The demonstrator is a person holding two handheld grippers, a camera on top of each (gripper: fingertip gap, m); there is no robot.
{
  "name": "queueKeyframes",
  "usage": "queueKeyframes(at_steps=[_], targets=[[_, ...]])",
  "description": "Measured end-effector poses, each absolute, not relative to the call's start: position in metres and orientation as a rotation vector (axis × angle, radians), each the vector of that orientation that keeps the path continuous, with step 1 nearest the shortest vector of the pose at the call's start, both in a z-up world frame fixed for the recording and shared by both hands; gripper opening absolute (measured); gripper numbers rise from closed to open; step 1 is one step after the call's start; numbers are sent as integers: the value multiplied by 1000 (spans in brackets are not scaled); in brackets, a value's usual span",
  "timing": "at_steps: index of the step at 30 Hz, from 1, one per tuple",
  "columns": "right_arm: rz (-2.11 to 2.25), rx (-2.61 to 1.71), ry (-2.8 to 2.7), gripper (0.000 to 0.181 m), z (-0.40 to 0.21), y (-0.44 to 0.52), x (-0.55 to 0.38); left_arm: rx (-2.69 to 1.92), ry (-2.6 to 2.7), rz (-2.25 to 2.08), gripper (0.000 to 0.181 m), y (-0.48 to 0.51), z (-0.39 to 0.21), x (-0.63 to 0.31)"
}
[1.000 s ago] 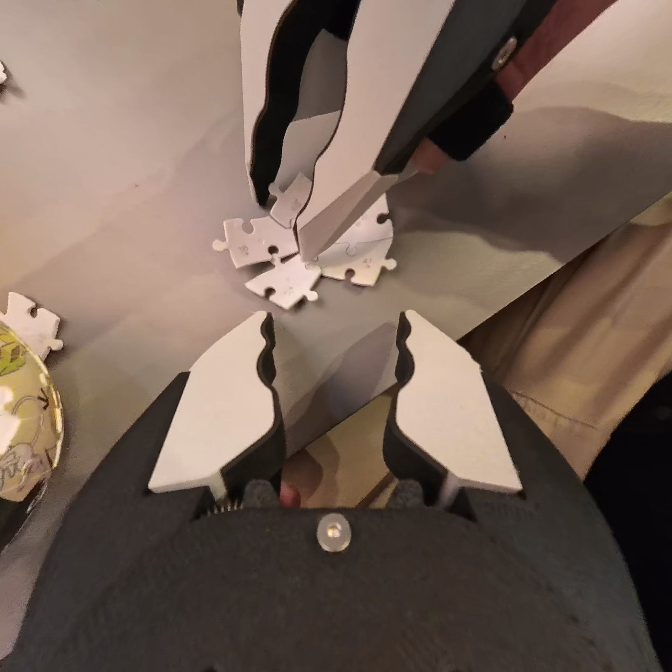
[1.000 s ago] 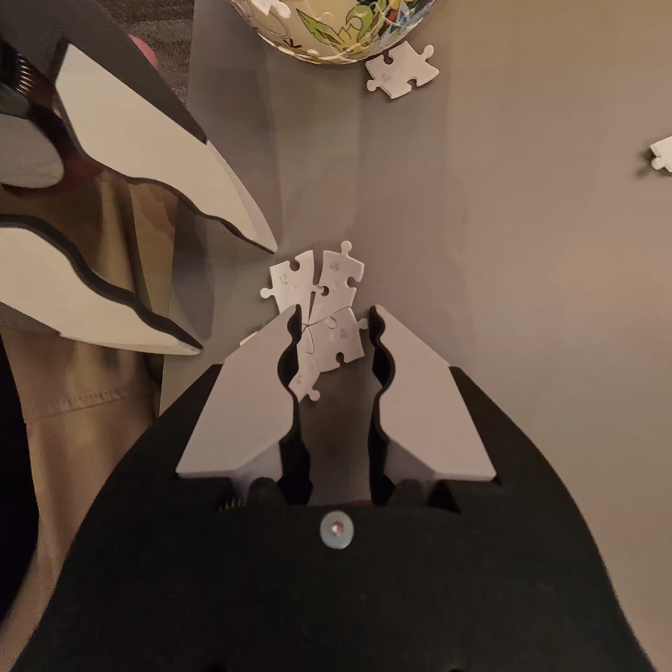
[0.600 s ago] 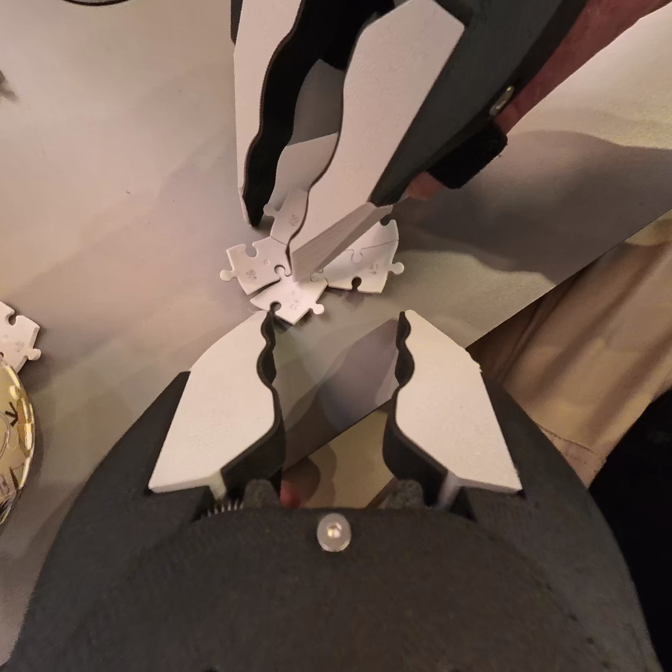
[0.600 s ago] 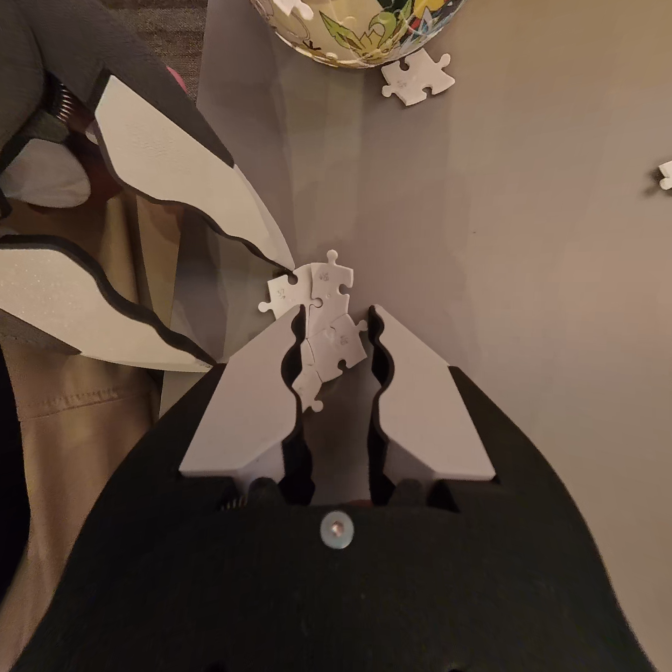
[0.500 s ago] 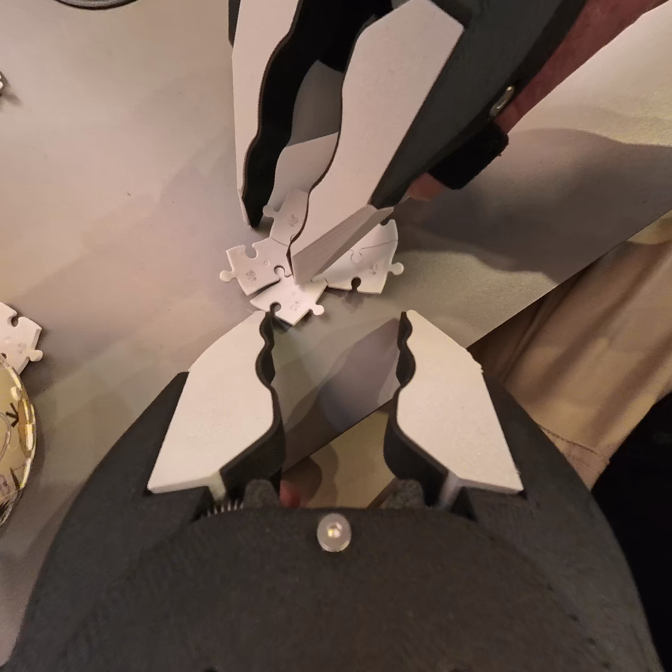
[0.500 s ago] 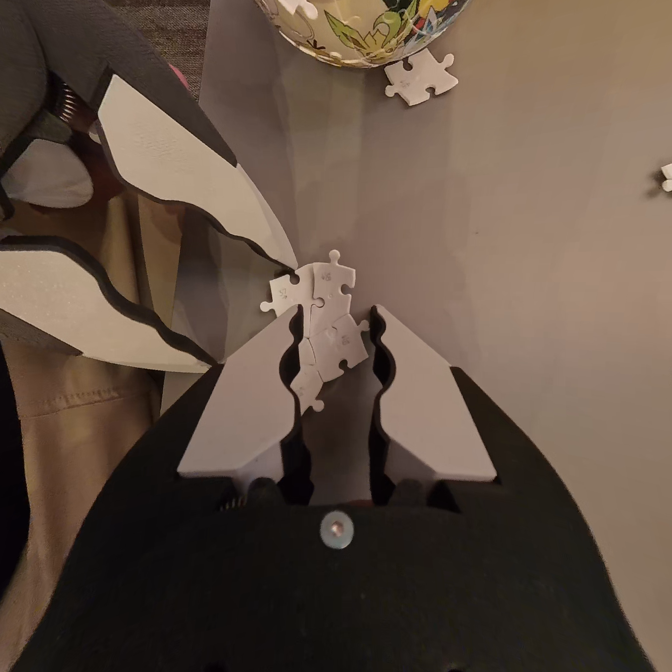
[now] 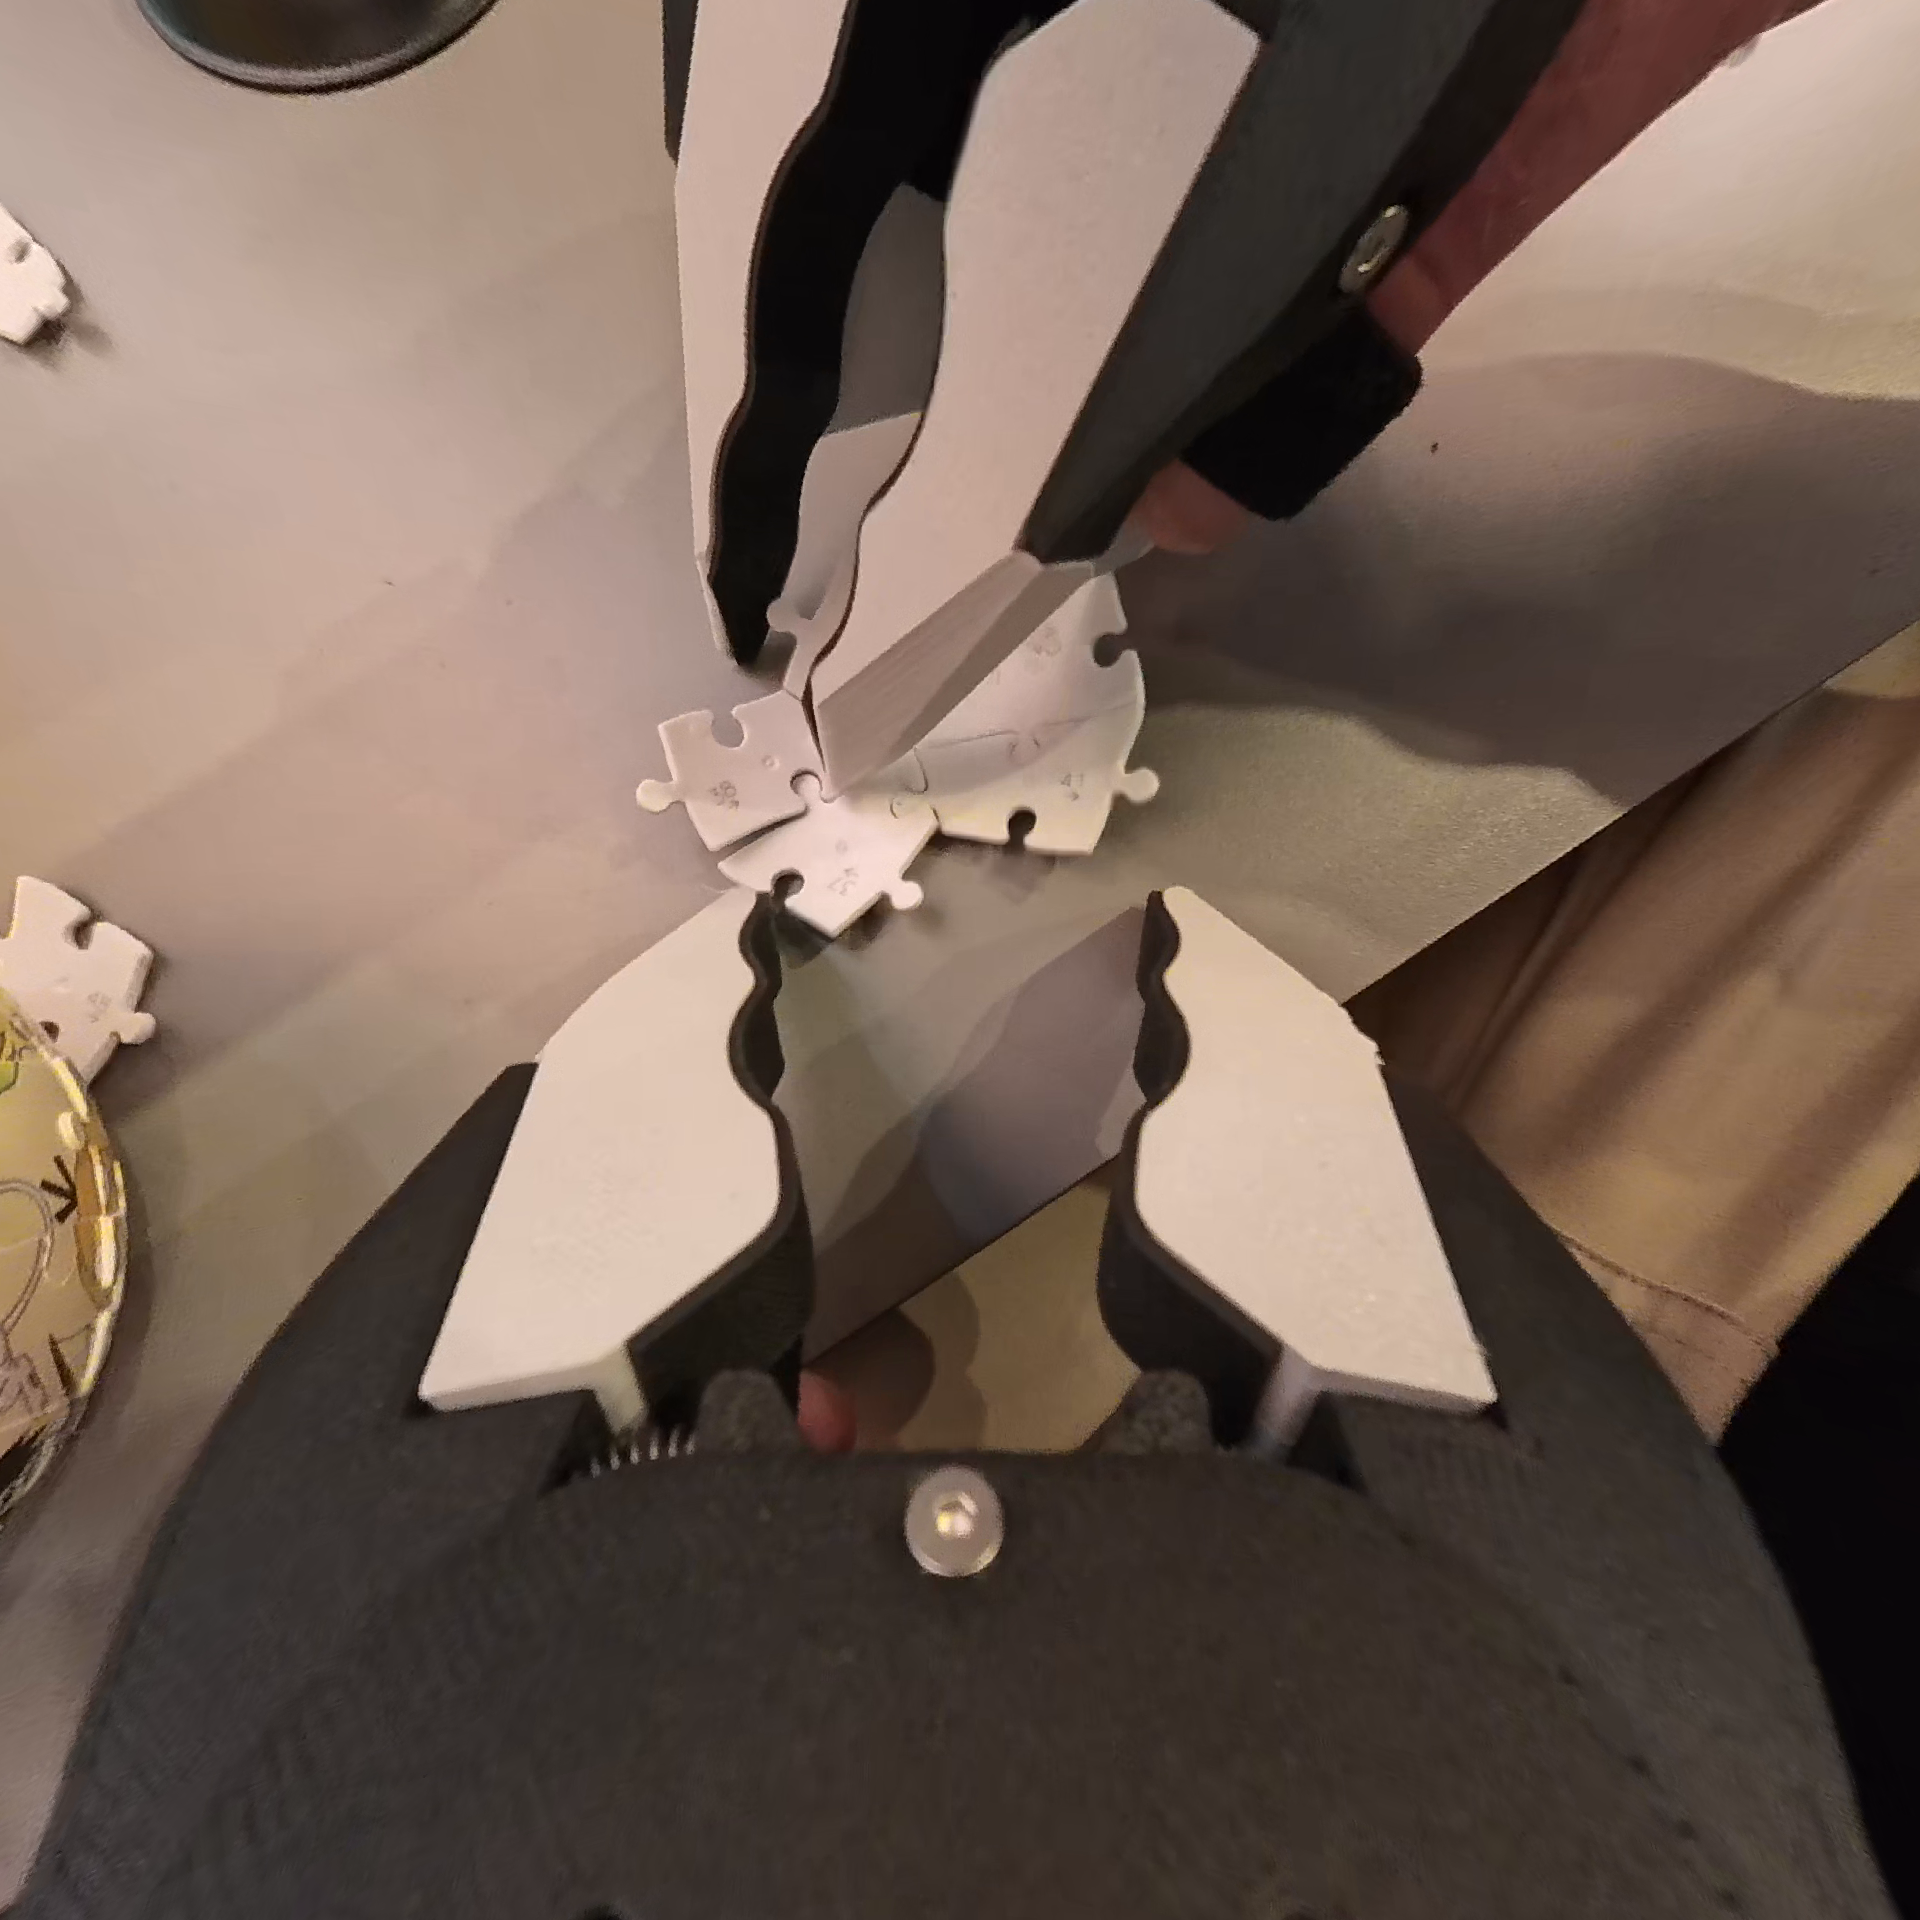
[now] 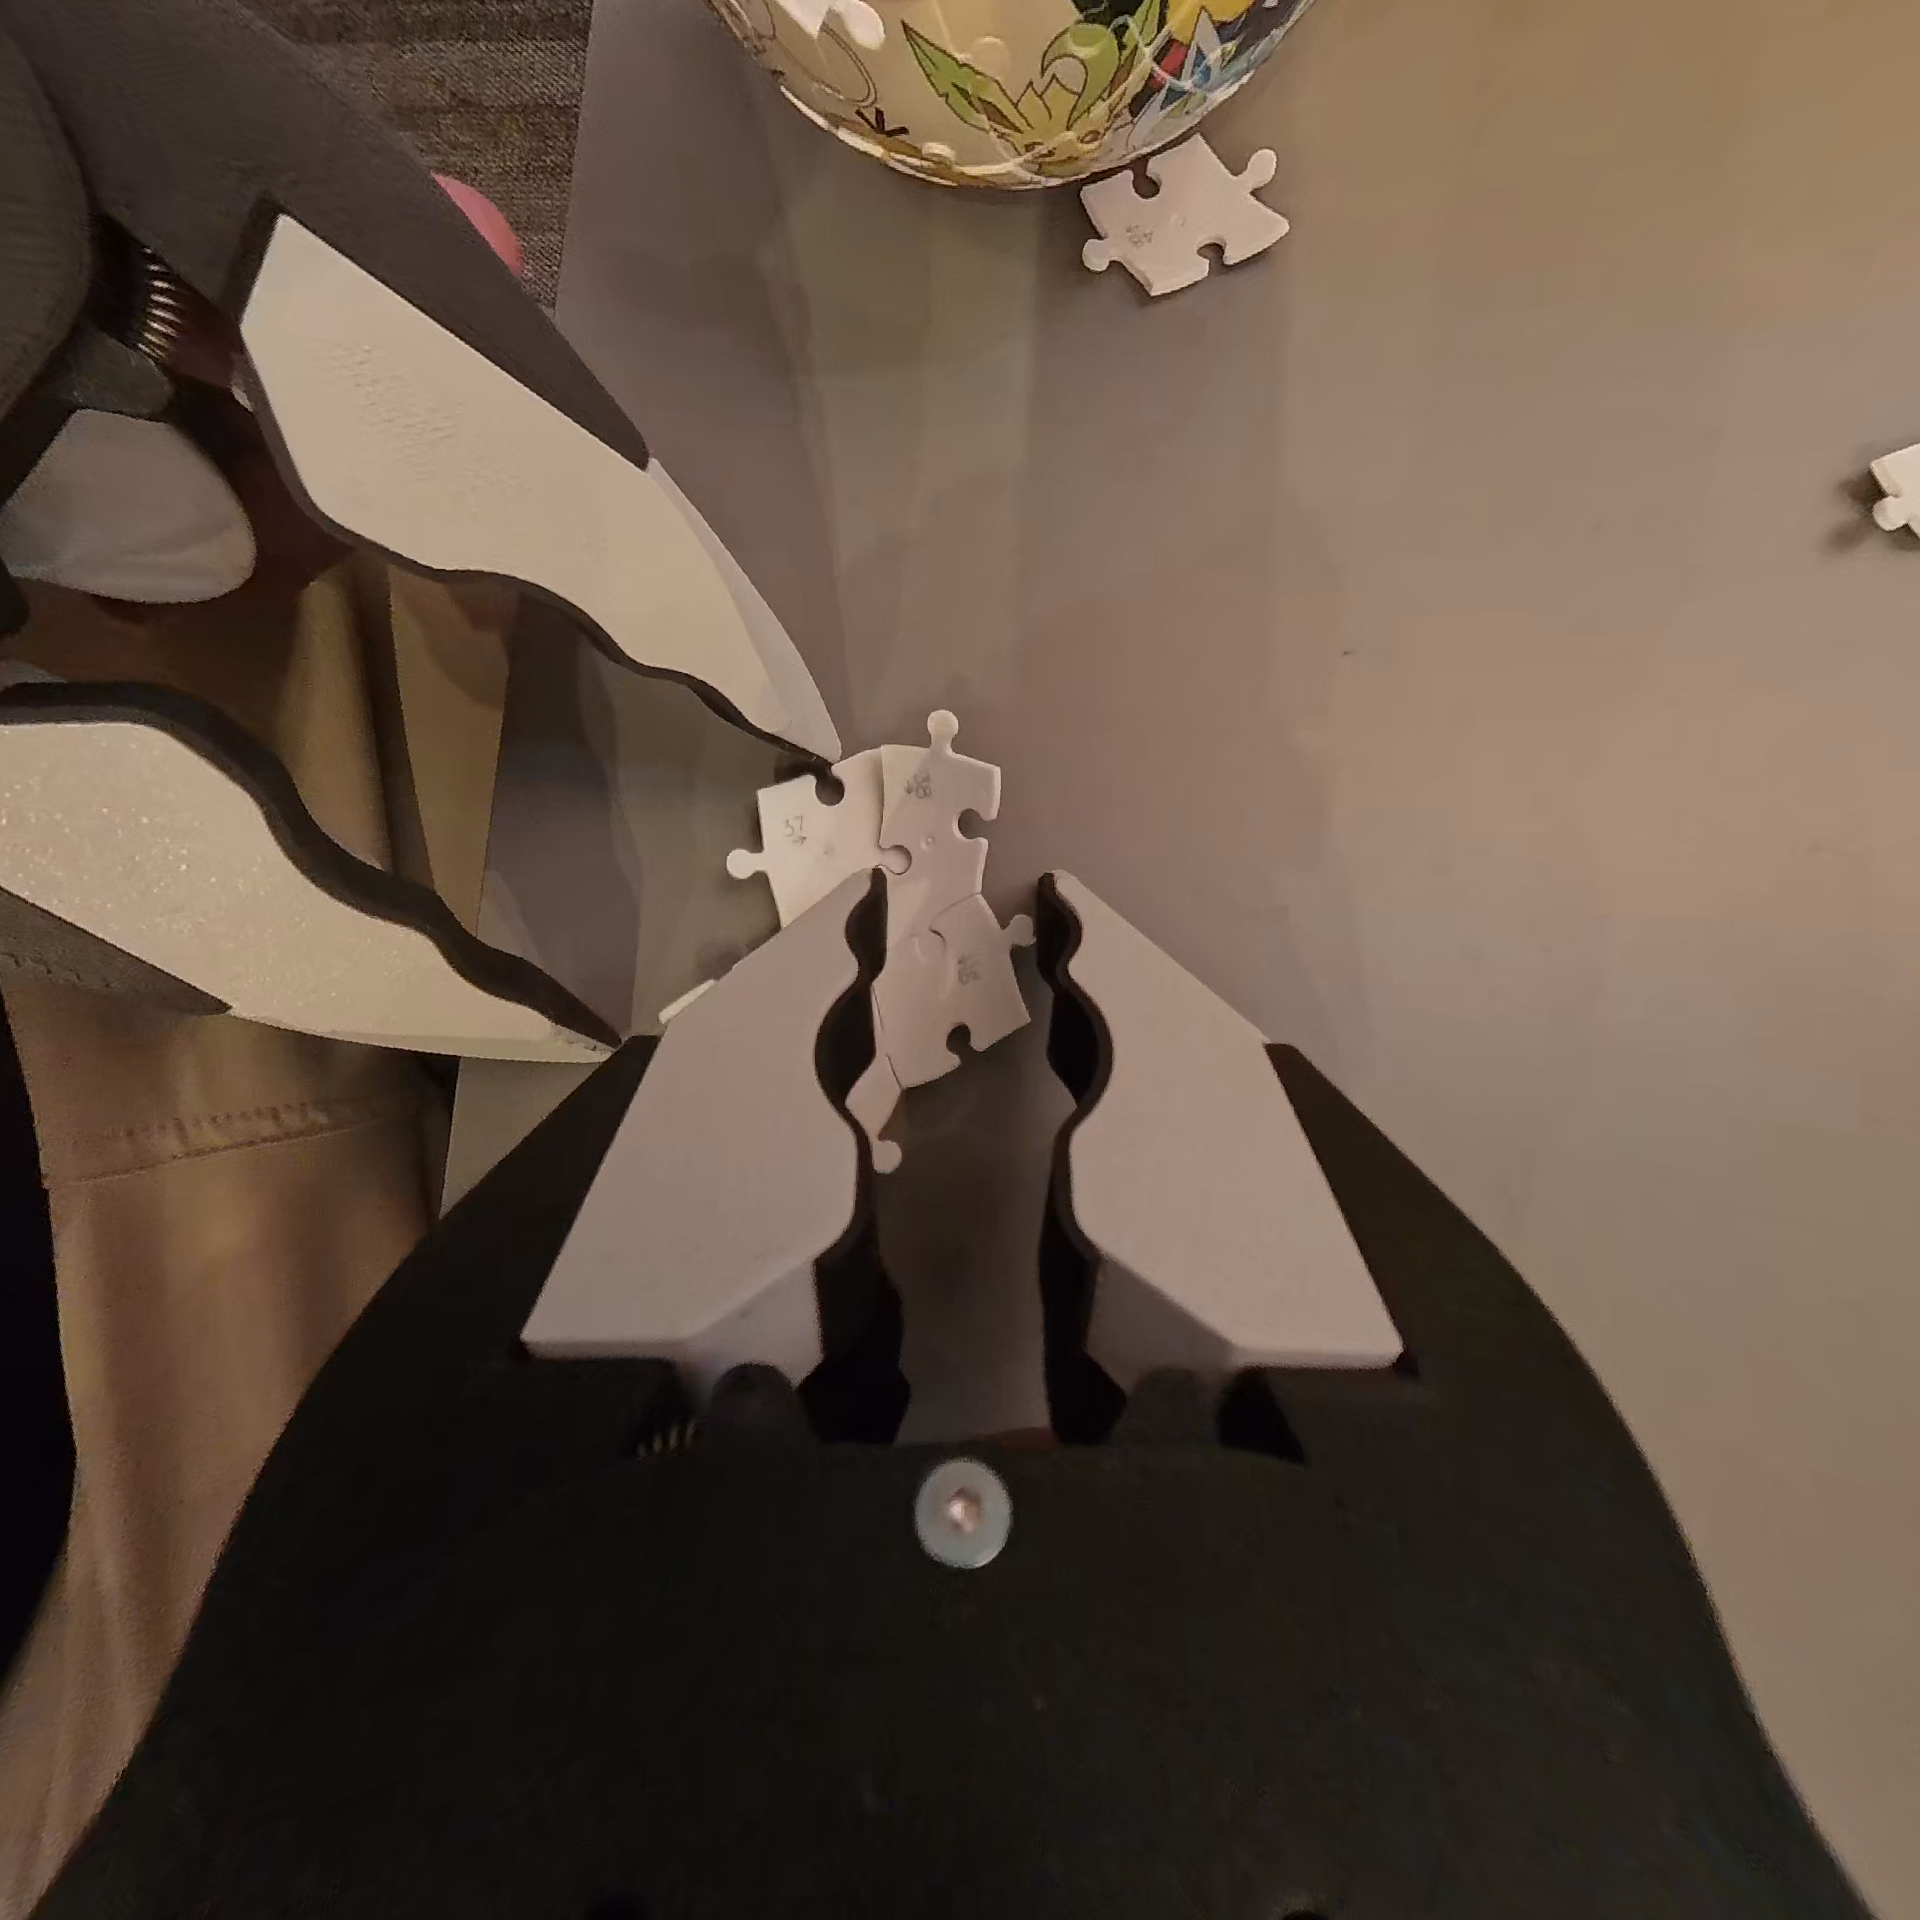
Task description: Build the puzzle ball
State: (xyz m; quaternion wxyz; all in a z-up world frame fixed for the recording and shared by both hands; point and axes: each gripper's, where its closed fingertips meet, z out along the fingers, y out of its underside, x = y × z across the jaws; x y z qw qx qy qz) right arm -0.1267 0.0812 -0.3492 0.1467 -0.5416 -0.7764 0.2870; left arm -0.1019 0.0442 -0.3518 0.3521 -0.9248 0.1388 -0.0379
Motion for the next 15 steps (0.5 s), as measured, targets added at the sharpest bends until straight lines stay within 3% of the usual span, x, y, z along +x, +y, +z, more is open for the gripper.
queueKeyframes(at_steps=[1,15], targets=[[831,-1563,-2233,27,-349,81,-127,-2389,366,-92,66,44,-352,-101],[814,-1564,-2247,25,-349,80,-127,-2370,310,-49,63,37,-350,-113]])
